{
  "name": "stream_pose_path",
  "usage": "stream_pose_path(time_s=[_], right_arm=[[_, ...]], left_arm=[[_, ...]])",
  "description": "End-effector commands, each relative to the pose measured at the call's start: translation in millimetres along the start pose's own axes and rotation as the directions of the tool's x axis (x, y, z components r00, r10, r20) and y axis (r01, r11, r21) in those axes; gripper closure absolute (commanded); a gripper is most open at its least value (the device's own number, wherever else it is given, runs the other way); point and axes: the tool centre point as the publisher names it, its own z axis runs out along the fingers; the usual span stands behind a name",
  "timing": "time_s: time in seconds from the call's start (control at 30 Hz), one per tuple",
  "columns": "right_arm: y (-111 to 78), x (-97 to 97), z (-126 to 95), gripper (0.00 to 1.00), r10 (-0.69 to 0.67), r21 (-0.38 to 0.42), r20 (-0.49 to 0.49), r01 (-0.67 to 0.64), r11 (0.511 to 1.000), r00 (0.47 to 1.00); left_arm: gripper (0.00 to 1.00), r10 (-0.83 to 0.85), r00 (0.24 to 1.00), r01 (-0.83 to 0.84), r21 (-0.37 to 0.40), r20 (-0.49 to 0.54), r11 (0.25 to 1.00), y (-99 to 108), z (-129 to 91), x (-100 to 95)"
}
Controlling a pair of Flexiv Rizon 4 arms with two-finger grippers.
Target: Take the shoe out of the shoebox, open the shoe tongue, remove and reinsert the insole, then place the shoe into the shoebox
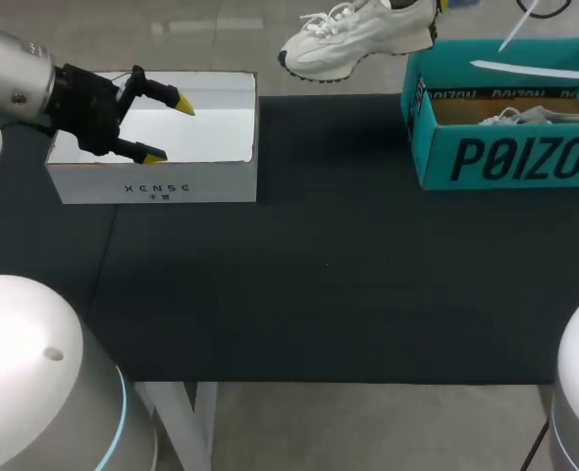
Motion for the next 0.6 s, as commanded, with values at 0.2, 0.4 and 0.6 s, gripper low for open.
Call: stream_pose_path(time_s=[0.2,0.4,0.6], right_arm=[[42.6,-54.9,9.5,1.00,0.082,0.083,-0.051,-0.077,0.994,0.995],[52.2,-86.5,12.1,1.00,0.152,0.062,-0.040,-0.150,0.987,0.988],[49.5,-122.5,23.8,1.00,0.219,0.068,-0.021,-0.217,0.974,0.976]], left_arm=[[0.00,0.000,1.000,0.000,0.000,-0.004,1.000,0.2,-0.2,-0.5],[0.00,0.000,1.000,0.000,0.000,-0.004,1.000,0.2,-0.2,-0.5],[0.00,0.000,1.000,0.000,0.000,-0.004,1.000,0.2,-0.2,-0.5]])
